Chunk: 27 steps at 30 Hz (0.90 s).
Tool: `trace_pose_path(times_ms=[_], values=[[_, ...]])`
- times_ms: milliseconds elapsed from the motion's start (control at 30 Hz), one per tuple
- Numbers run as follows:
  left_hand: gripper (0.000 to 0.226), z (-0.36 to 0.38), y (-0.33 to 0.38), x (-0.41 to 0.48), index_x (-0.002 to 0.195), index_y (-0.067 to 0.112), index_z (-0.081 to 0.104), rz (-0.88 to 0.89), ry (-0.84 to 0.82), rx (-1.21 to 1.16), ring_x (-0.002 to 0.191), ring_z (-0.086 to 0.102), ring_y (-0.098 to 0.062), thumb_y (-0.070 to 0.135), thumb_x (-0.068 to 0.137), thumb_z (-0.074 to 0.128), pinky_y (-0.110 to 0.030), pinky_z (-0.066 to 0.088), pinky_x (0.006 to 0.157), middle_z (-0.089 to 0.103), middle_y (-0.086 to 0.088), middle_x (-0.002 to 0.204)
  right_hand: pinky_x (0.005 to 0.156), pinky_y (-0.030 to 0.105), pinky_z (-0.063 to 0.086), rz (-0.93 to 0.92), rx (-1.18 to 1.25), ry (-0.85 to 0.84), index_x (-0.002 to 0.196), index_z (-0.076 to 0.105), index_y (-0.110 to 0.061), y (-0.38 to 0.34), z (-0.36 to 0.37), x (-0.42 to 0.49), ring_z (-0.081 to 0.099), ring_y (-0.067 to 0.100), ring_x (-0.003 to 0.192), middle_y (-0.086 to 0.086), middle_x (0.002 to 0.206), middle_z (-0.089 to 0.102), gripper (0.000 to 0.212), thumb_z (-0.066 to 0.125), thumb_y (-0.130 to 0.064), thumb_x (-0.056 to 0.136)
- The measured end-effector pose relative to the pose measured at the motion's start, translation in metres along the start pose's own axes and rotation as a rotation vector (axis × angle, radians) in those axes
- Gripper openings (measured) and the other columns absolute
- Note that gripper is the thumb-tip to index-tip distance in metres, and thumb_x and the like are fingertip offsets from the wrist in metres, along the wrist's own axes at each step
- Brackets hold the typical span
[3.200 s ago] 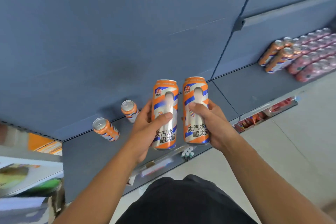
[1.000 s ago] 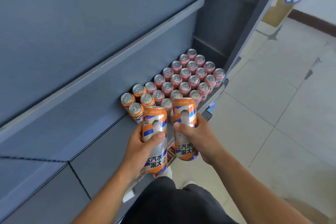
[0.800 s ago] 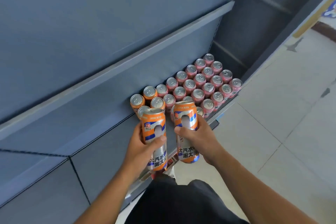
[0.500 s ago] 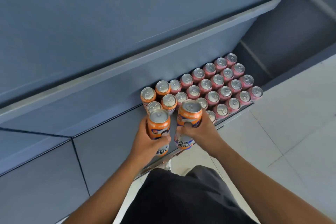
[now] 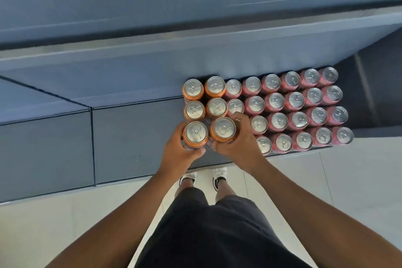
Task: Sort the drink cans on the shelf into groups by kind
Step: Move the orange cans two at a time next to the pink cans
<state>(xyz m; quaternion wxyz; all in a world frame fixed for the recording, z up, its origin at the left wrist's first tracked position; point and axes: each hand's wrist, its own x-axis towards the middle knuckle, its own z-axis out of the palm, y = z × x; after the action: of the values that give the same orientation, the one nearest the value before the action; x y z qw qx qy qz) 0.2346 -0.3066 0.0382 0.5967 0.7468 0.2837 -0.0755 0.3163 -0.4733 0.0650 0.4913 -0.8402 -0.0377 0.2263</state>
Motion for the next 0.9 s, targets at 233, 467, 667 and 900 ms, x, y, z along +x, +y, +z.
trace_pose_path(times_ms=[233,467,667,900], values=[[0.068,0.027,-0.008,0.015,0.125,0.032,0.05,-0.037,0.15,0.076,0.106,0.063,-0.007,0.016,0.068,0.085,-0.035,0.056,0.089,0.066,0.015,0.112,0.077,0.028,0.051,-0.086,-0.057,-0.093,0.108,0.041,-0.036,0.028,-0.002,0.024,0.059,0.008,0.094,-0.021,0.099,0.056,0.065,0.087,-0.014,0.066],[0.07,0.042,-0.028,0.027,0.119,0.033,0.05,-0.098,0.204,-0.002,0.106,0.062,-0.015,0.006,0.063,0.082,-0.043,0.057,0.089,0.062,0.003,0.114,0.076,0.025,0.046,-0.181,-0.289,-0.172,0.119,0.048,-0.018,0.045,-0.005,0.033,0.045,0.001,0.099,-0.012,0.118,0.046,0.063,0.086,-0.021,0.069],[0.069,0.042,-0.037,0.029,0.12,0.033,0.047,-0.091,0.177,0.005,0.104,0.062,-0.008,0.007,0.068,0.084,-0.021,0.054,0.082,0.062,0.009,0.113,0.064,0.03,0.046,-0.283,-0.505,-0.108,0.119,0.051,-0.015,0.055,0.002,0.033,0.057,0.017,0.1,-0.005,0.118,0.058,0.065,0.087,-0.032,0.069],[0.068,0.026,-0.025,0.023,0.12,0.041,0.043,-0.065,0.062,0.095,0.105,0.06,0.001,0.01,0.075,0.083,-0.014,0.047,0.082,0.061,0.021,0.109,0.081,0.037,0.054,-0.337,-0.556,-0.1,0.124,0.049,-0.022,0.052,-0.008,0.029,0.057,0.019,0.112,-0.007,0.123,0.058,0.066,0.082,-0.036,0.069]])
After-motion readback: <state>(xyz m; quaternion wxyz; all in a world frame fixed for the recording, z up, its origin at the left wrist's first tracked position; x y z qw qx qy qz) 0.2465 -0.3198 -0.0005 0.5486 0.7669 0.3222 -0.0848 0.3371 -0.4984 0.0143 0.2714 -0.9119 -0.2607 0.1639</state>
